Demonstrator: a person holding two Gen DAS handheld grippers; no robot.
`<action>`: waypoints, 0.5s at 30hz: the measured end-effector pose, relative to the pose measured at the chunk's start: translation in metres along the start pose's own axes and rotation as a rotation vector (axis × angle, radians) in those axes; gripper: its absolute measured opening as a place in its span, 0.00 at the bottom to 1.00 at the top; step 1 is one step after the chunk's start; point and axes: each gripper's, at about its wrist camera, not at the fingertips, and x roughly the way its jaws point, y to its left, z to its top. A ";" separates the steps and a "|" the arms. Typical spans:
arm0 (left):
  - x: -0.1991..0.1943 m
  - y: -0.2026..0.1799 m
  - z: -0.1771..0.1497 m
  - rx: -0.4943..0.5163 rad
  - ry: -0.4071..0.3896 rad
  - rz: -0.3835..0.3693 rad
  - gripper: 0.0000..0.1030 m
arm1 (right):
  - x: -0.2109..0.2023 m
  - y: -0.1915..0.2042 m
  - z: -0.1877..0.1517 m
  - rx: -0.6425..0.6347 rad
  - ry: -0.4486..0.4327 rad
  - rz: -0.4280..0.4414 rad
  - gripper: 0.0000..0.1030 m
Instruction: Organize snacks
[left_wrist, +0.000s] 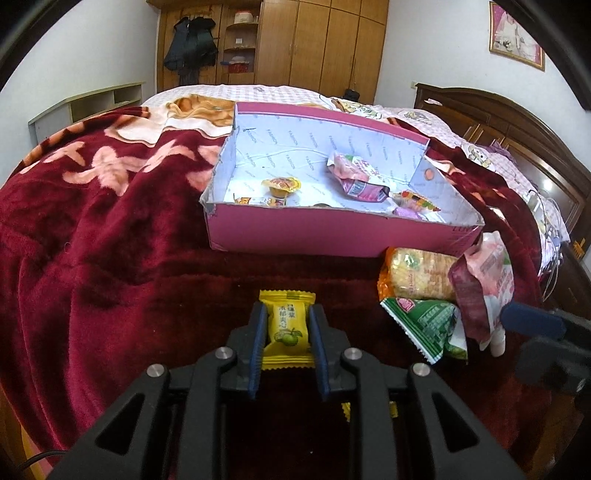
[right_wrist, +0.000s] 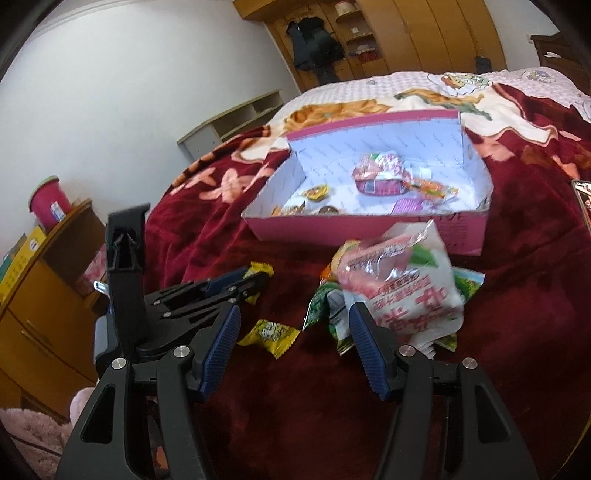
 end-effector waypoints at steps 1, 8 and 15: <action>0.001 0.000 0.000 -0.001 0.001 -0.001 0.23 | 0.001 0.000 -0.001 0.001 0.006 -0.006 0.61; 0.002 0.001 -0.001 -0.003 0.001 -0.001 0.23 | -0.012 -0.003 0.001 -0.053 -0.055 -0.118 0.61; 0.002 0.001 0.000 -0.002 0.001 0.002 0.24 | -0.014 -0.014 0.003 -0.071 -0.084 -0.239 0.64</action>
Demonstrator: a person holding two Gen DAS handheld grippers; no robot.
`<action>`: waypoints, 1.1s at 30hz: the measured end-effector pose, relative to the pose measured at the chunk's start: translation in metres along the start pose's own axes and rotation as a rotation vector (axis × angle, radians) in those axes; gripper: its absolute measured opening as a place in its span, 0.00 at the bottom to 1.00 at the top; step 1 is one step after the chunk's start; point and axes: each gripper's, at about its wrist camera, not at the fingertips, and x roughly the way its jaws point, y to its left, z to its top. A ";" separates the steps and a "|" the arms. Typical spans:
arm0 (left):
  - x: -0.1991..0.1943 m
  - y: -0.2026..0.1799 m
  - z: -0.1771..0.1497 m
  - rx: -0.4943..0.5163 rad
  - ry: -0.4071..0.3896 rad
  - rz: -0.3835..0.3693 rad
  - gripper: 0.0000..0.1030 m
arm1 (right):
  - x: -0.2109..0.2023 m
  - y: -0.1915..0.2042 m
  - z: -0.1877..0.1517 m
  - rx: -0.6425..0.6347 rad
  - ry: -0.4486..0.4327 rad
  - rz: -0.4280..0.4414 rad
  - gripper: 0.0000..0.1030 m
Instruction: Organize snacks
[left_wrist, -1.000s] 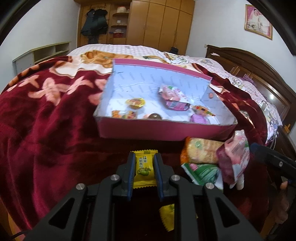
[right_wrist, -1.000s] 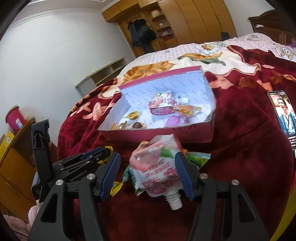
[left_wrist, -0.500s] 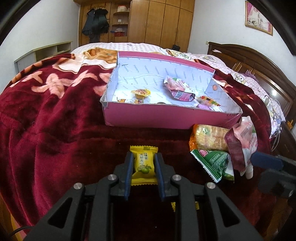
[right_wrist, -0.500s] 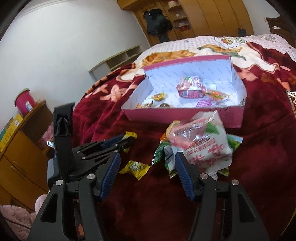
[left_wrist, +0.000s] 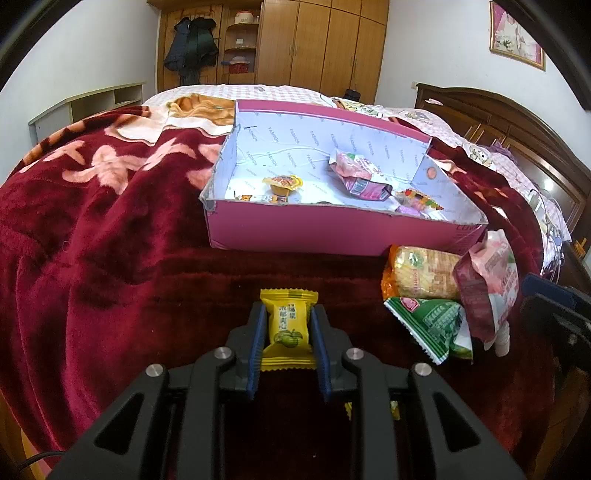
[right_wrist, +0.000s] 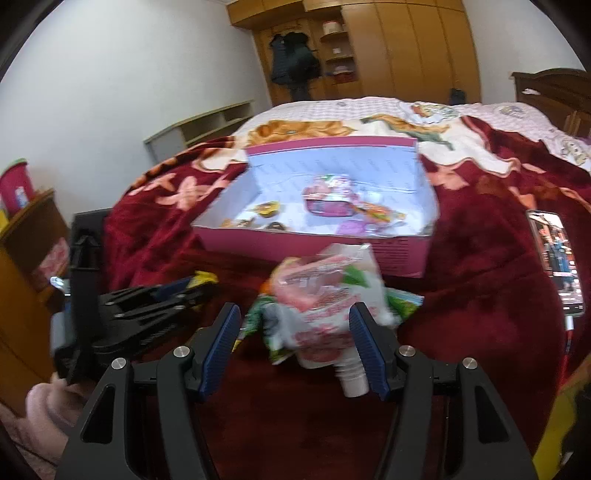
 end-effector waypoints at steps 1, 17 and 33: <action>0.000 0.000 0.000 -0.001 0.000 0.000 0.24 | 0.002 -0.001 0.000 -0.003 0.002 -0.016 0.75; 0.003 0.001 0.001 -0.013 0.010 -0.003 0.25 | 0.040 -0.011 -0.008 0.000 0.062 -0.072 0.76; -0.004 -0.007 -0.001 0.026 -0.027 0.026 0.24 | 0.026 -0.017 -0.009 0.049 0.010 0.004 0.75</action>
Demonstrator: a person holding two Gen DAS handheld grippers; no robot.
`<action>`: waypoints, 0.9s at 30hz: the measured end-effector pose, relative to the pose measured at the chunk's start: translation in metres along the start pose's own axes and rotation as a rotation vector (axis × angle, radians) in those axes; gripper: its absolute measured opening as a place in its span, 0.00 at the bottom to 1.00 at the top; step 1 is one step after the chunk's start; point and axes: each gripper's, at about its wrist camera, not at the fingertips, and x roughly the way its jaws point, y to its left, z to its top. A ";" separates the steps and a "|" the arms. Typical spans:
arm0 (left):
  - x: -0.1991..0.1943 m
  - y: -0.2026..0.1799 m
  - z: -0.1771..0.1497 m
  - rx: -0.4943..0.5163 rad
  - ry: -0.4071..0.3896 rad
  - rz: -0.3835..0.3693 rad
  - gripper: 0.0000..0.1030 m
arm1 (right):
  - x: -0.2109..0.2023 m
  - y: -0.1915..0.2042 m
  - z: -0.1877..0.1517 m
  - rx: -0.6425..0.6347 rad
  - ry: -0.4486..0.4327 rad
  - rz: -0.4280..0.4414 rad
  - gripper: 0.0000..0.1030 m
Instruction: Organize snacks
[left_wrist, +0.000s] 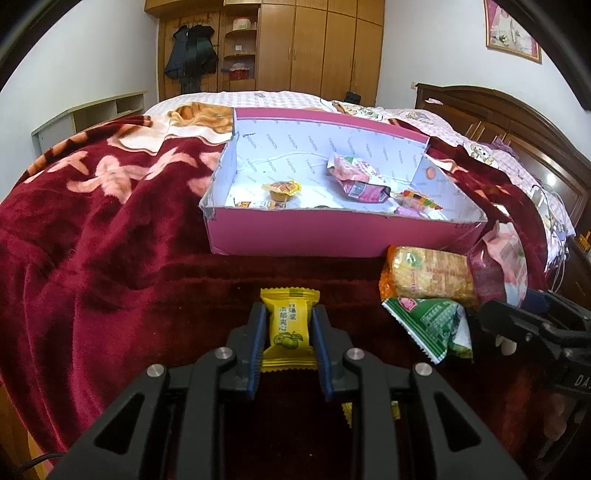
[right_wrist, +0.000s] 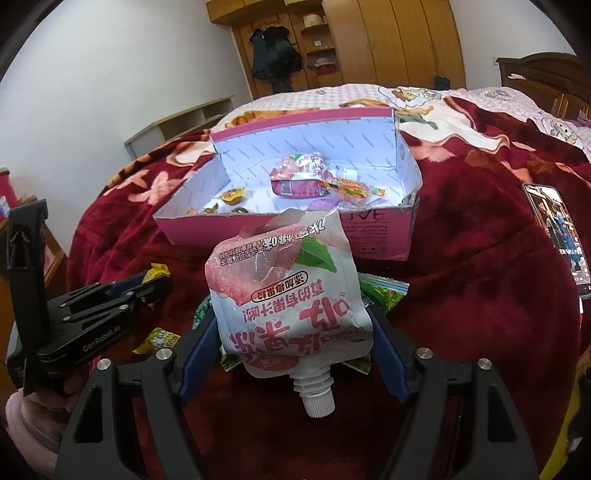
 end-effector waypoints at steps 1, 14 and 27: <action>-0.001 0.000 0.000 -0.002 -0.002 -0.002 0.24 | -0.002 0.001 0.001 -0.001 -0.007 0.006 0.75; -0.016 0.004 0.007 -0.038 -0.037 -0.033 0.21 | -0.020 0.005 0.005 -0.007 -0.074 0.053 0.75; -0.025 0.001 0.028 -0.029 -0.088 -0.043 0.21 | -0.022 0.000 0.003 0.015 -0.081 0.094 0.75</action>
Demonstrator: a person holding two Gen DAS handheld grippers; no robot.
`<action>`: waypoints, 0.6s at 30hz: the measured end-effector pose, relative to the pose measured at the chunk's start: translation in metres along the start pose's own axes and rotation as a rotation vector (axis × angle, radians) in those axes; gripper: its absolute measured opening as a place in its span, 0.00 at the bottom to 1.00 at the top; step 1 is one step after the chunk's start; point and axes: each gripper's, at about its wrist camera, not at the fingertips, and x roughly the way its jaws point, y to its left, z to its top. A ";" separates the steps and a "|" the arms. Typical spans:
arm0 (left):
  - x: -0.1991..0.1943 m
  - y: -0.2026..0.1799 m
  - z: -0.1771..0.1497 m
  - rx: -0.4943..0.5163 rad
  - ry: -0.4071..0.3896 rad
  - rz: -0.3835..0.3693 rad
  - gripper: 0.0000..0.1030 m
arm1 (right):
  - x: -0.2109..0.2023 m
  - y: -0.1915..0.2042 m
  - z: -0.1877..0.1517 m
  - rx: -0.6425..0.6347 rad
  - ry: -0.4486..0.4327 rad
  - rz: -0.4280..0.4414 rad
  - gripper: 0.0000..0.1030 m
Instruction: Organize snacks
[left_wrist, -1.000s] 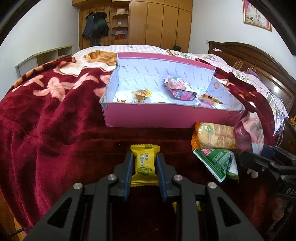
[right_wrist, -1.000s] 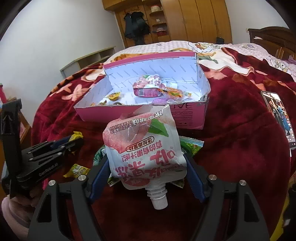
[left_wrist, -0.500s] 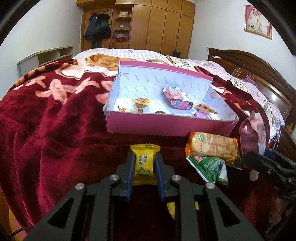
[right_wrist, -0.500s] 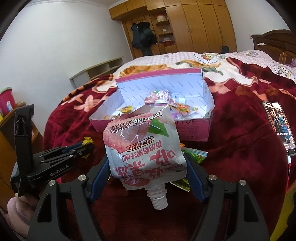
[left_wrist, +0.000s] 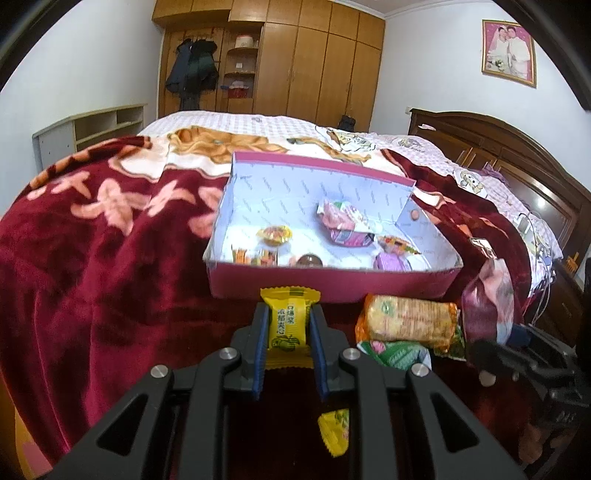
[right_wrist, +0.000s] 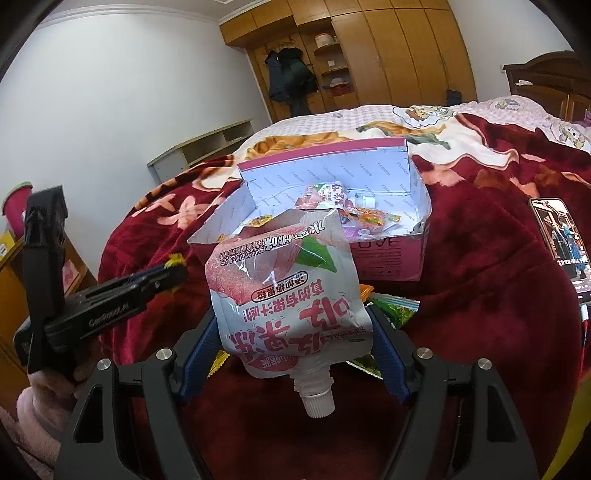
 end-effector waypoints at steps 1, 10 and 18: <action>0.002 -0.001 0.003 0.005 -0.003 0.003 0.21 | 0.000 0.000 0.000 0.000 -0.001 0.002 0.75; 0.025 -0.006 0.037 0.040 -0.031 0.009 0.21 | -0.006 -0.003 0.005 0.007 -0.017 0.002 0.75; 0.050 -0.010 0.062 0.061 -0.041 0.013 0.21 | -0.004 -0.011 0.007 0.039 -0.007 0.003 0.75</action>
